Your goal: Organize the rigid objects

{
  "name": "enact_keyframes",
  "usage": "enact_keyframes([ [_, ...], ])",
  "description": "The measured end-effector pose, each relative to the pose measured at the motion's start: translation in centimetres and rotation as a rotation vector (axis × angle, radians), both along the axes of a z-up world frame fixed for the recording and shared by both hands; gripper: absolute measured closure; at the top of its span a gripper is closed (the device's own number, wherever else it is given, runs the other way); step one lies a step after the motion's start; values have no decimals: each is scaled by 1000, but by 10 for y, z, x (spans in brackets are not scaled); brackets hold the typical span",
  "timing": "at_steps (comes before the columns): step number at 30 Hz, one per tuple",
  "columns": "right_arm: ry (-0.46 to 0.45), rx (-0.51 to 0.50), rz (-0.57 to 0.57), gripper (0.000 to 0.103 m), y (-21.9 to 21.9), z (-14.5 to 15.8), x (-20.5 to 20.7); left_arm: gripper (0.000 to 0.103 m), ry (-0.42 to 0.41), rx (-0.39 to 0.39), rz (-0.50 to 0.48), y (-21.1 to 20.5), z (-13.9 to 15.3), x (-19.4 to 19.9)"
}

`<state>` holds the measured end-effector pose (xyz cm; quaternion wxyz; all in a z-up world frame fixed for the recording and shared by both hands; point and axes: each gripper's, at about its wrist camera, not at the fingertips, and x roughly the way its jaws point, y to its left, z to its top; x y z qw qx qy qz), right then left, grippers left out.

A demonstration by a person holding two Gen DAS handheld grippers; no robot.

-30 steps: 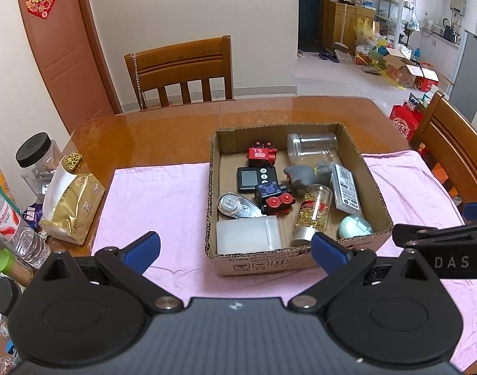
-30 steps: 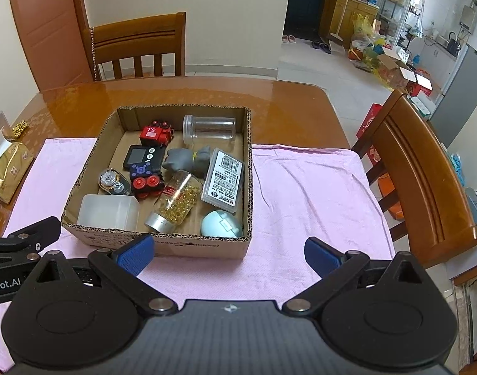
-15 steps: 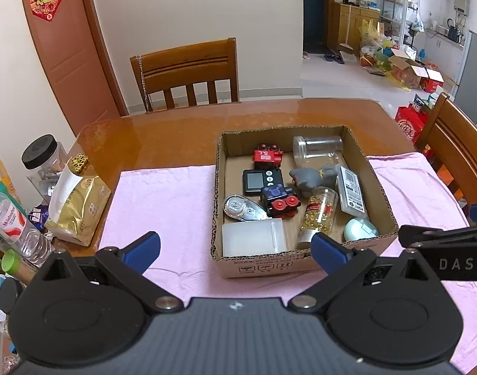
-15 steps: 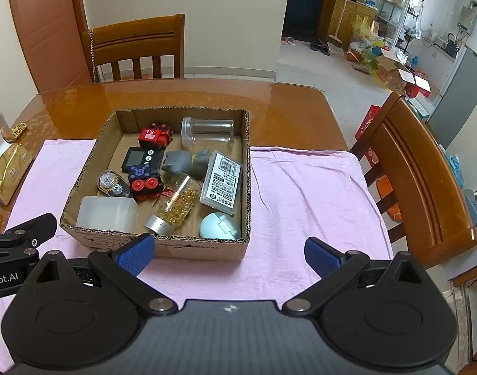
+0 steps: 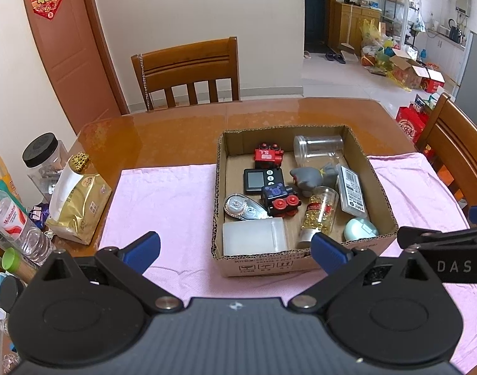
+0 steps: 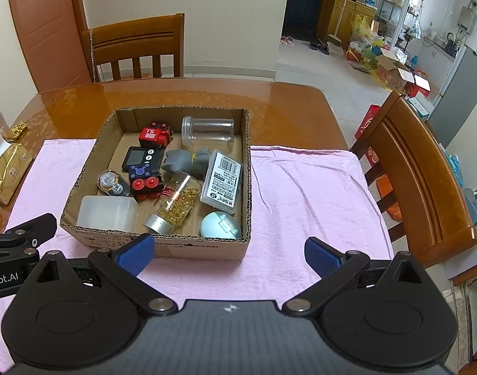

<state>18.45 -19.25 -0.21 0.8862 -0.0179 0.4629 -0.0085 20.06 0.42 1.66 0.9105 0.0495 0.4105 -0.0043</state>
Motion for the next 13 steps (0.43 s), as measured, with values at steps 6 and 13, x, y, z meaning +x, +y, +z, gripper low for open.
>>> enact_keyframes([
  [6, -1, -1, 0, 0, 1, 1, -1, 1, 2, -5, 0, 0, 1, 0],
  [13, -3, -5, 0, 0, 1, 2, -1, 1, 2, -11, -1, 1, 2, 0],
])
